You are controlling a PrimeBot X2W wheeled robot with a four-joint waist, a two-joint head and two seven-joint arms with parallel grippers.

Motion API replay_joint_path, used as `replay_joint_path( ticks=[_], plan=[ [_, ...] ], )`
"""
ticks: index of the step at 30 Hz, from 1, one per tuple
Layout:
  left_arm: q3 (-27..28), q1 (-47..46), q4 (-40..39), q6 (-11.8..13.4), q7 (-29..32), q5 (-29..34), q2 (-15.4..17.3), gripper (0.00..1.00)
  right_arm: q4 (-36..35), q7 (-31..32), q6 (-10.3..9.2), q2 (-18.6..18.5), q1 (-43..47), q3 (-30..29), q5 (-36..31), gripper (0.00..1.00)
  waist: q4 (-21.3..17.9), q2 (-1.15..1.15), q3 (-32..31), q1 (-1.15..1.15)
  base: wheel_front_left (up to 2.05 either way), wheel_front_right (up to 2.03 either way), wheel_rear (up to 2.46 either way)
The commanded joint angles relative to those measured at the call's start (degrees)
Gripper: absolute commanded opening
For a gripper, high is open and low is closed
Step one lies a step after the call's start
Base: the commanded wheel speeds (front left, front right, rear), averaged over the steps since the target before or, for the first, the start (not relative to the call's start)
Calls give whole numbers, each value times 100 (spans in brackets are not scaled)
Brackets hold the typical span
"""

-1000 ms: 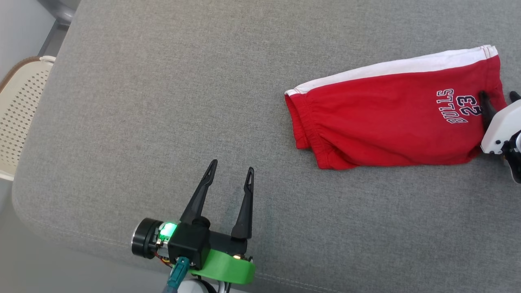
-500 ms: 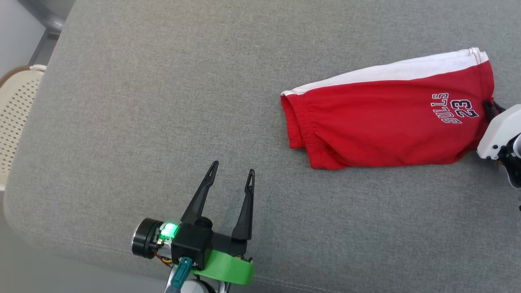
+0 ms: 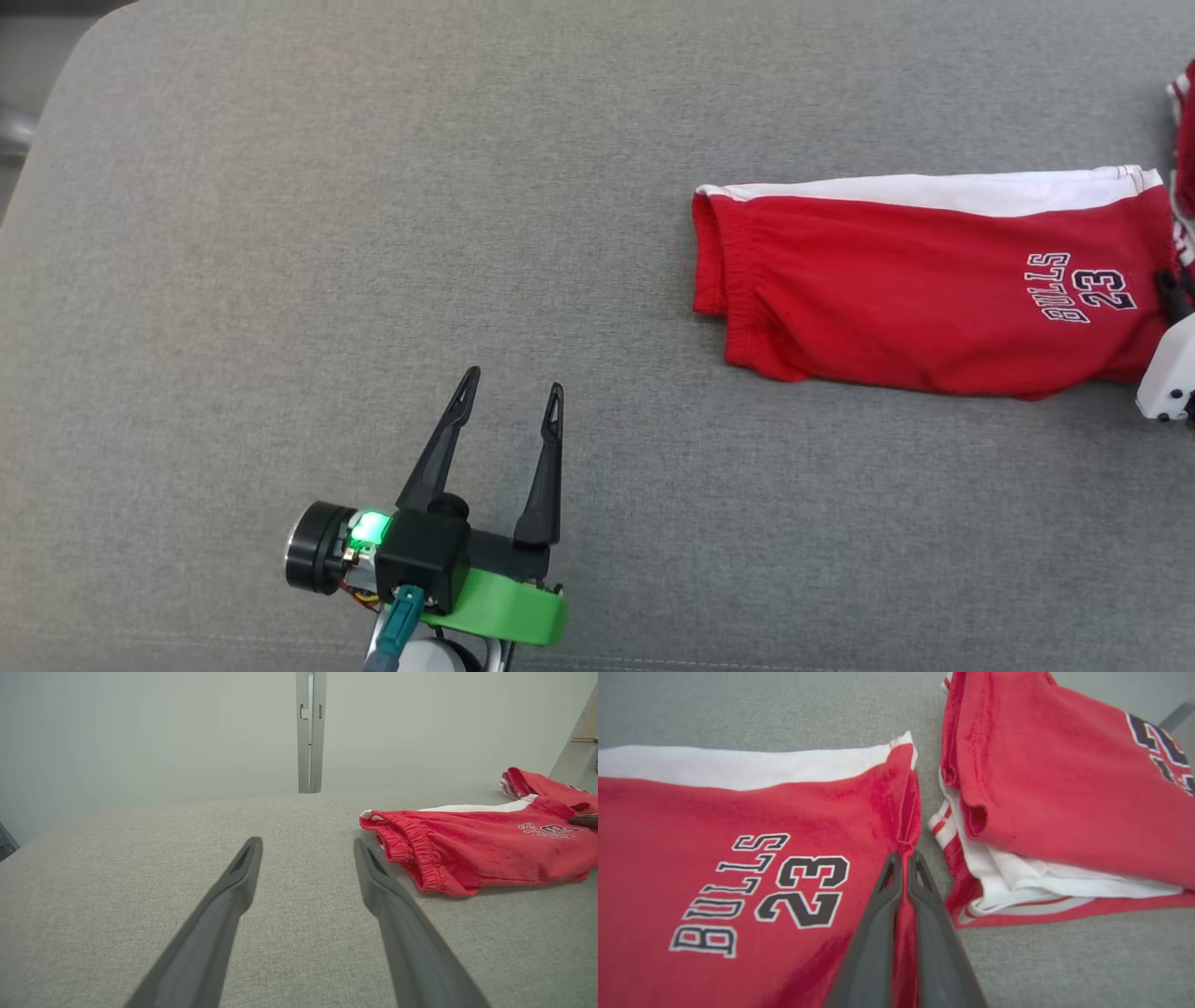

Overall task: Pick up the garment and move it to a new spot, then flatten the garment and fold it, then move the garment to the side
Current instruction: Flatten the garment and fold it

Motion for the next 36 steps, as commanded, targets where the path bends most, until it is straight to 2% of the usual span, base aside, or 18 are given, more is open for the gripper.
replay_joint_path(
  ticks=[1,4,8,9,19,27,36],
  plan=[
    [42,50,2,-3,-15,26,6,100,-112,-60,-14,-52,86,-38,-85,0,-259,0,-170,0,0,0,0],
    [61,91,46,-25,-15,-7,7,100,-395,-27,-14,-26,43,-99,-361,0,-359,0,-276,0,0,0,0],
    [37,131,109,-32,-15,-29,7,100,-813,140,-13,224,-44,-130,-574,0,-383,0,-418,0,0,0,0],
    [8,194,136,-36,-15,-40,7,100,-1496,470,-13,574,-5,-178,-802,0,-289,0,-589,0,0,0,0],
    [-156,217,154,10,-15,-172,6,100,-2642,1215,-13,1274,312,-287,-1107,0,192,0,-679,0,0,0,0],
    [-324,160,187,65,-15,-293,6,100,-3011,1666,-12,1753,513,-193,-1423,0,584,0,-642,0,0,0,0],
    [-464,17,189,110,-15,-415,6,100,-2908,1962,-12,1992,571,-14,-1577,0,891,0,-497,0,0,0,0]
  ],
)
